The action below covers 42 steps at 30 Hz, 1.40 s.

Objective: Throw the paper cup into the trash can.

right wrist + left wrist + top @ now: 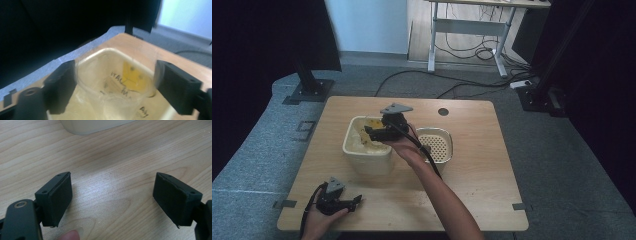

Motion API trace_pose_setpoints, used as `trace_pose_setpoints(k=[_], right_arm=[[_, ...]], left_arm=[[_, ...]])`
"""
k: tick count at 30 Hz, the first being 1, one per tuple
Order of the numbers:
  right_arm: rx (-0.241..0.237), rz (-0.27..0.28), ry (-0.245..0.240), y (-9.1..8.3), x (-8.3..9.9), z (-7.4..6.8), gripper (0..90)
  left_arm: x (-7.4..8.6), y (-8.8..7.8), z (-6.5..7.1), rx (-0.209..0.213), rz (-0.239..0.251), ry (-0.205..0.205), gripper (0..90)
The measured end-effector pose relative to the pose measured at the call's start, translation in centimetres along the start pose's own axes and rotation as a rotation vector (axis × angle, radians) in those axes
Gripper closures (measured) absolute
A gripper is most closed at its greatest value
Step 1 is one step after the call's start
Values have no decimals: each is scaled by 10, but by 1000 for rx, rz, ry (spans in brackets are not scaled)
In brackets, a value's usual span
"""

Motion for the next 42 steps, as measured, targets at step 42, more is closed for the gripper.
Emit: trace_pose_setpoints(k=[42], right_arm=[[289, 87, 84, -230, 181, 59, 223]], left_arm=[[-4, 5, -2, -18, 10, -8, 160]])
Point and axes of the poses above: each handheld gripper's, and its own axes: y roughly forward along the jaws, x roughly out of its underside, z roughly to its right, the point moved 6 cm from there along y, roughly forward along the jaws, and after that the axes turned 14 degrees about -y, right-handed, at the moved point
